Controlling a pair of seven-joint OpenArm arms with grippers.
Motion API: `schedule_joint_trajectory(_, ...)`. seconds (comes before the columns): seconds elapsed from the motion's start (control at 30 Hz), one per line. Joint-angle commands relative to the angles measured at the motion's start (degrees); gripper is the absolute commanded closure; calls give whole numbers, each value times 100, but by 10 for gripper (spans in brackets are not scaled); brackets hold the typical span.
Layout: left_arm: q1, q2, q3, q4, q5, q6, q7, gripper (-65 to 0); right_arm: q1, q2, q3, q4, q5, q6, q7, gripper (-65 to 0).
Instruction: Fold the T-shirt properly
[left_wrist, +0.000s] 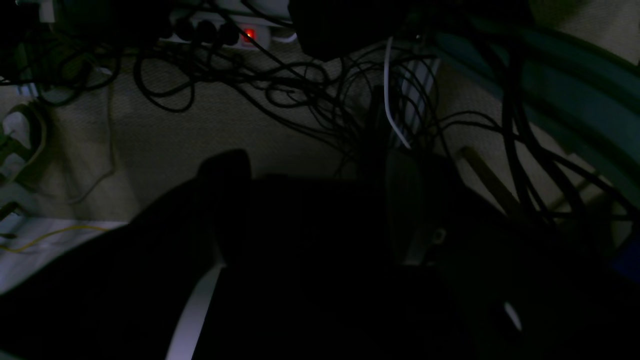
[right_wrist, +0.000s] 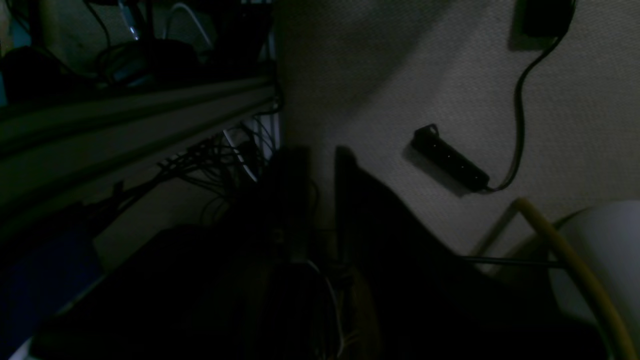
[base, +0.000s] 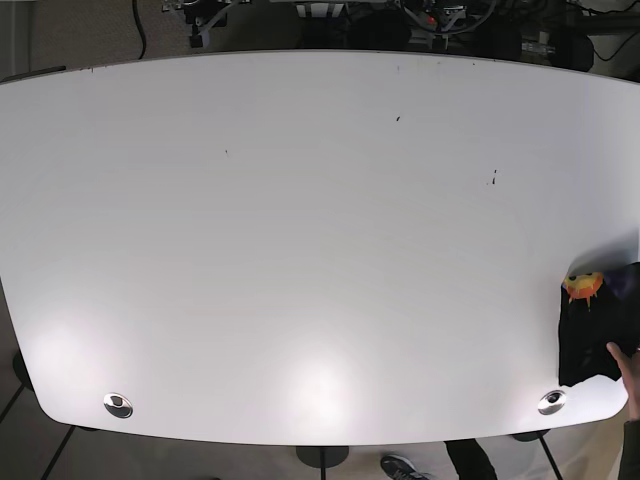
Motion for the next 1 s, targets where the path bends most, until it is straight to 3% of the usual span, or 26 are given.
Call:
schedule_joint_trajectory(0.03, 10, -28, 0, -8, 10, 18, -69, -398, -17, 46, 2, -14, 18, 16, 19, -85)
schedule_joint_trajectory(1.0, -41, -30, -9, -26, 0, 47, -156, -393, 17, 51, 24, 26, 33, 4, -4, -82)
